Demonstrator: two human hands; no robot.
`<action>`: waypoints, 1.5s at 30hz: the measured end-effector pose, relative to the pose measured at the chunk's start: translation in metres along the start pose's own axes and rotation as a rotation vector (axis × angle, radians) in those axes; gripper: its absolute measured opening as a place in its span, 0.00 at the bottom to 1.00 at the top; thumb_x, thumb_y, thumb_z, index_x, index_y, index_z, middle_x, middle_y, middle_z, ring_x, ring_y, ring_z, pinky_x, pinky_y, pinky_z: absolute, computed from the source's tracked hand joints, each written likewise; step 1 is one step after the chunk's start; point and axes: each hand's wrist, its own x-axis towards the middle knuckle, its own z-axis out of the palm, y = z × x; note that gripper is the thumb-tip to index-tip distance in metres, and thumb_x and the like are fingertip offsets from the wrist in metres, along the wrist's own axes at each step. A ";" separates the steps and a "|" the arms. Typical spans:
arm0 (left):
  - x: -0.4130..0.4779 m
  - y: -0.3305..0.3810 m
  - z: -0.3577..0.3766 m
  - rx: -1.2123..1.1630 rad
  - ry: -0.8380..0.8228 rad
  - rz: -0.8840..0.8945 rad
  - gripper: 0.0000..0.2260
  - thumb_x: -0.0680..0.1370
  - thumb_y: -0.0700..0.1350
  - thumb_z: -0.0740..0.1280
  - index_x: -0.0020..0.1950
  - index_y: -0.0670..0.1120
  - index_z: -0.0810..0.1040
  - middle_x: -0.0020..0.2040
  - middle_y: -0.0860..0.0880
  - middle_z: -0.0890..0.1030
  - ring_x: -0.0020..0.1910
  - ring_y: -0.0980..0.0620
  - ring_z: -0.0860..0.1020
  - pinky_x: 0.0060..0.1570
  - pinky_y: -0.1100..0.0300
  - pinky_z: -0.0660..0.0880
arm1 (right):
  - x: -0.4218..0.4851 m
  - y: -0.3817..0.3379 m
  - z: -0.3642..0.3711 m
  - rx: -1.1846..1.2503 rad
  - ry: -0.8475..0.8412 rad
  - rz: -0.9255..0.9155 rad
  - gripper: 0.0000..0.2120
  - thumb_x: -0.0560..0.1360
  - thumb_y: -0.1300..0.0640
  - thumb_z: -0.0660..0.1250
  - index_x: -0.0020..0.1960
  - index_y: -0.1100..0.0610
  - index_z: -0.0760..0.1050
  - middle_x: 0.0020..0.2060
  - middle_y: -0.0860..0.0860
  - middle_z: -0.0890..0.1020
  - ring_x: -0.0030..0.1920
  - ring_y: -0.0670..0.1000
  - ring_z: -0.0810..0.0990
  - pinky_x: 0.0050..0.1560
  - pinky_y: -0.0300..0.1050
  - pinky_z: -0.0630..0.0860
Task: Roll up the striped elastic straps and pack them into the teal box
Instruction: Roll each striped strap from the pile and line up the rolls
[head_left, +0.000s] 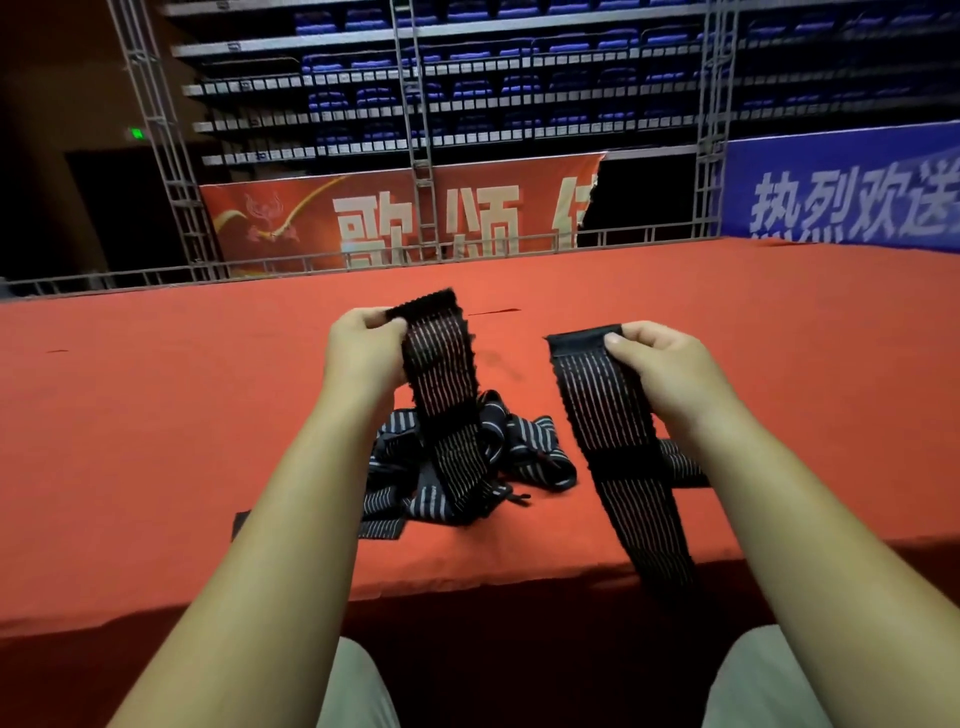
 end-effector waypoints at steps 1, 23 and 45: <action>-0.006 0.007 0.001 -0.040 -0.020 0.001 0.08 0.84 0.34 0.65 0.59 0.39 0.82 0.54 0.38 0.87 0.48 0.43 0.87 0.49 0.43 0.87 | -0.003 -0.007 0.003 0.039 -0.053 -0.014 0.07 0.84 0.55 0.69 0.53 0.56 0.85 0.41 0.51 0.87 0.39 0.49 0.83 0.38 0.42 0.75; -0.082 0.062 0.002 -0.401 -0.521 -0.047 0.16 0.83 0.35 0.67 0.71 0.34 0.79 0.66 0.37 0.85 0.66 0.40 0.83 0.53 0.54 0.84 | -0.048 -0.080 0.053 0.173 -0.053 -0.148 0.07 0.83 0.52 0.72 0.54 0.55 0.87 0.44 0.49 0.90 0.41 0.44 0.87 0.39 0.37 0.78; -0.100 0.044 -0.001 -0.452 -0.620 0.042 0.16 0.86 0.40 0.66 0.72 0.37 0.79 0.67 0.38 0.84 0.63 0.47 0.84 0.51 0.55 0.83 | -0.052 -0.069 0.060 0.158 0.009 -0.126 0.07 0.83 0.52 0.72 0.51 0.54 0.86 0.43 0.52 0.90 0.40 0.47 0.87 0.39 0.41 0.79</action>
